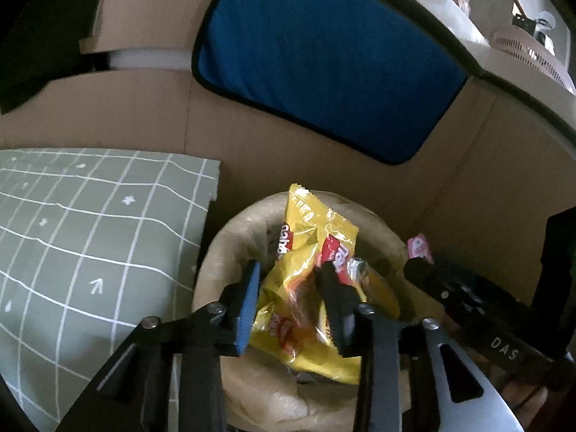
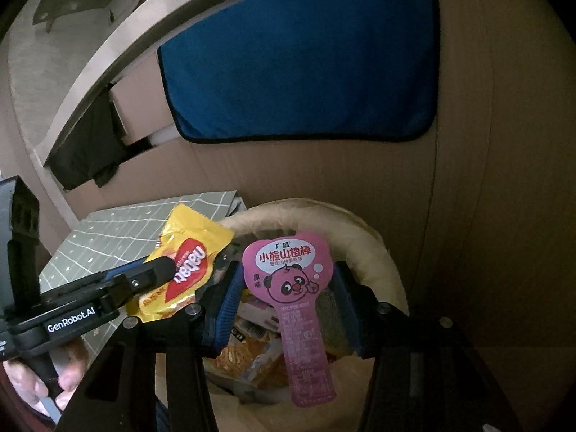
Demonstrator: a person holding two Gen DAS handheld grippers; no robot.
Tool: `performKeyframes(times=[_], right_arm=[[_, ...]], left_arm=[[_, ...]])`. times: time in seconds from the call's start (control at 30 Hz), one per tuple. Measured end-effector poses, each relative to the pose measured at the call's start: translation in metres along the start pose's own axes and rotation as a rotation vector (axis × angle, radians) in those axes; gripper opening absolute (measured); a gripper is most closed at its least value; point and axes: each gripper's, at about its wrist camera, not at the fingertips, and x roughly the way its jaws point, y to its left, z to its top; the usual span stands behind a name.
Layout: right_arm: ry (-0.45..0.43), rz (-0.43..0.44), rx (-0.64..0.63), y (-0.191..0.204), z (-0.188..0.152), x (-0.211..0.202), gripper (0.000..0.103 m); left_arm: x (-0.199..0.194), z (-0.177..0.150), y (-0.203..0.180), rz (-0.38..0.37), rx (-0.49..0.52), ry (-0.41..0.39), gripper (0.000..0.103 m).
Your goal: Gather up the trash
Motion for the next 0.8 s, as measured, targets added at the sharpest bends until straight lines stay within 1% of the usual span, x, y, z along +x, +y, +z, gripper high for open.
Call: performKeyframes(times=[0.17,0.33,0.4,0.53,0.63,0.7,0.8], right_arm=[[-0.004,-0.024,0.002,-0.001,-0.002,-0.001,0.049],[-0.016,-0.040,-0.005,0.005,-0.003,-0.011,0.049],[-0.028,-0.044,-0.010,0.009,-0.004,-0.019,0.049],[-0.055,-0.042,-0.033,0.027,-0.009,-0.044,0.049],[-0.072,-0.025,-0.064,0.049,-0.017,-0.071,0.049],[-0.086,-0.020,-0.107,0.069,-0.026,-0.092,0.049],[-0.094,-0.015,-0.152,0.094,-0.041,-0.120,0.049]], left_arm=[[0.002,0.001,0.000,-0.005,0.026,0.025,0.040],[-0.011,0.002,0.010,0.001,-0.022,0.008,0.042],[-0.021,0.001,0.012,0.032,-0.028,-0.004,0.042],[-0.052,-0.010,0.013,0.108,0.002,-0.033,0.042],[-0.084,-0.022,0.011,0.115,0.017,-0.068,0.042],[-0.107,-0.033,0.008,0.129,0.031,-0.079,0.042],[-0.144,-0.052,0.000,0.206,0.071,-0.116,0.042]])
